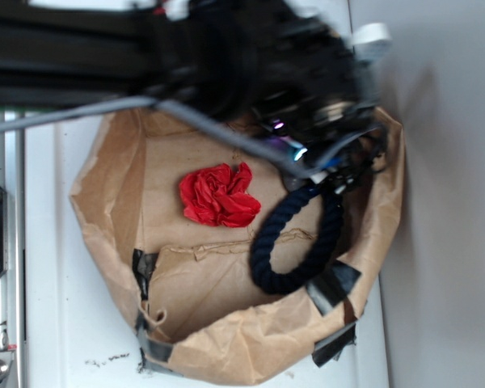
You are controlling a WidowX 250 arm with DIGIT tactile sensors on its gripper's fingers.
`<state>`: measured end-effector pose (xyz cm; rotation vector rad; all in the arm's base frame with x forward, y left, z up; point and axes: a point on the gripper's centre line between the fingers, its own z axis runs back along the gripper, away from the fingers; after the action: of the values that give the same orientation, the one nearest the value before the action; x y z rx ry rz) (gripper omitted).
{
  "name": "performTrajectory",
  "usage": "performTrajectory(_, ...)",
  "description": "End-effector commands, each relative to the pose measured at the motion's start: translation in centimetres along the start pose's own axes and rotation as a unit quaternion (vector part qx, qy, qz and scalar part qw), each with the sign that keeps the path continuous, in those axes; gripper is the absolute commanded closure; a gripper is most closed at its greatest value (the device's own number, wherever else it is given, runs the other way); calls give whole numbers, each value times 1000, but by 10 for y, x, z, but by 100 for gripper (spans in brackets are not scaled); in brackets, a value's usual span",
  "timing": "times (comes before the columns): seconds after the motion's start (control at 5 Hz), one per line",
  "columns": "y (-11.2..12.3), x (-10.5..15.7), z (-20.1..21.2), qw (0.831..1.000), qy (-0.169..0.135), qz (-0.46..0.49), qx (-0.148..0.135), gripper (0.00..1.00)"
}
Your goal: Grab the gray animal.
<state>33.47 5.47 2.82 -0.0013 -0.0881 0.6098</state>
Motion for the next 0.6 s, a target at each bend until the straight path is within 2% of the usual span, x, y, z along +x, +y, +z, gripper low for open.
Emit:
performTrajectory(0.0,17,28,20,998,46,-30,-32,100)
performTrajectory(0.2,24,-23,61,992,7,-95,-81,100)
performTrajectory(0.4,37,11,79,981,5,-146,-127,100)
